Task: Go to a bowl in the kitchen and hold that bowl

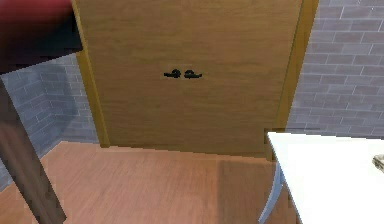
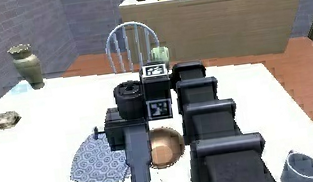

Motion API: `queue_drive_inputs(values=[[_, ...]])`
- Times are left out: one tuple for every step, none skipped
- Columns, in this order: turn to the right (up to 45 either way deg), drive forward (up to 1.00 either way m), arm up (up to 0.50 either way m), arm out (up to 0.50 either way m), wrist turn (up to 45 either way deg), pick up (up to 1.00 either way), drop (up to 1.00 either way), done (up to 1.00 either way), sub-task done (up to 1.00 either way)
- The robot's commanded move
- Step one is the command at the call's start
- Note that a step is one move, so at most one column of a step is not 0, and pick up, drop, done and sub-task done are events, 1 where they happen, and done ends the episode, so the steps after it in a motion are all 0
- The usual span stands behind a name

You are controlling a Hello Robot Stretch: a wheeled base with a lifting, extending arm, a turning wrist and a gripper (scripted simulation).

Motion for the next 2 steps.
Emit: queue_drive_inputs(values=[[0.0, 0.00, 0.00, 0.00, 45.0, 0.00, 0.00, 0.00, 0.00], [0.0, 0.00, 0.00, 0.00, 45.0, 0.00, 0.00, 0.00, 0.00]])
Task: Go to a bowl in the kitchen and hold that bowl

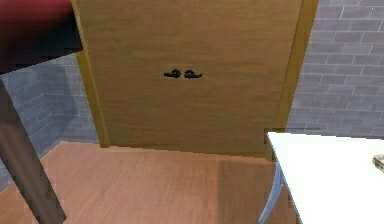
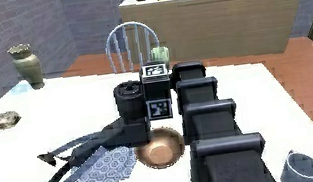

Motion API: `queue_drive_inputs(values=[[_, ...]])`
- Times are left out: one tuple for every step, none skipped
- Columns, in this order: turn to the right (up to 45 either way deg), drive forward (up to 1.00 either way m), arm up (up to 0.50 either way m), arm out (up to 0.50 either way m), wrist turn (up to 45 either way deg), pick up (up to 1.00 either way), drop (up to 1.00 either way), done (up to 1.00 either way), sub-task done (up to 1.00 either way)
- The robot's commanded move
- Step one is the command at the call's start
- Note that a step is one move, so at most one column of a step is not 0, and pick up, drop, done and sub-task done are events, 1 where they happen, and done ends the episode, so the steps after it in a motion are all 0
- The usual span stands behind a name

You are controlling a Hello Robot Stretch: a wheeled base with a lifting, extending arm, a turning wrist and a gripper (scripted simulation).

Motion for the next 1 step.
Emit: queue_drive_inputs(values=[[0.0, 0.00, 0.00, 0.00, 45.0, 0.00, 0.00, 0.00, 0.00]])
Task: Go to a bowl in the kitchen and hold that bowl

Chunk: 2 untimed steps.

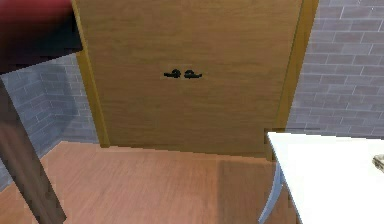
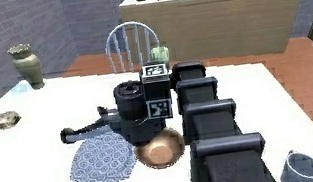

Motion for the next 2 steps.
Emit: queue_drive_inputs(values=[[0.0, 0.00, 0.00, 0.00, 45.0, 0.00, 0.00, 0.00, 0.00], [0.0, 0.00, 0.00, 0.00, 9.0, 0.00, 0.00, 0.00, 0.00]])
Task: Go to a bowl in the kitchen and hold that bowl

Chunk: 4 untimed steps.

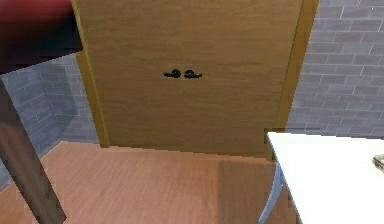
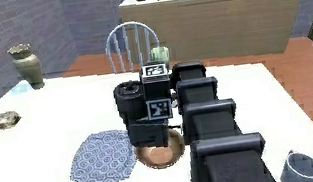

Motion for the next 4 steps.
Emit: queue_drive_inputs(values=[[0.0, 0.00, -0.26, 0.00, 0.0, 0.00, 0.00, 0.00, 0.00], [0.0, 0.00, 0.00, 0.00, 0.0, 1.00, 0.00, 0.00, 0.00], [0.0, 0.00, 0.10, 0.00, 0.0, 0.00, 0.00, 0.00, 0.00], [0.0, 0.00, 0.00, 0.00, 0.0, 0.00, 0.00, 1.00, 0.00]])
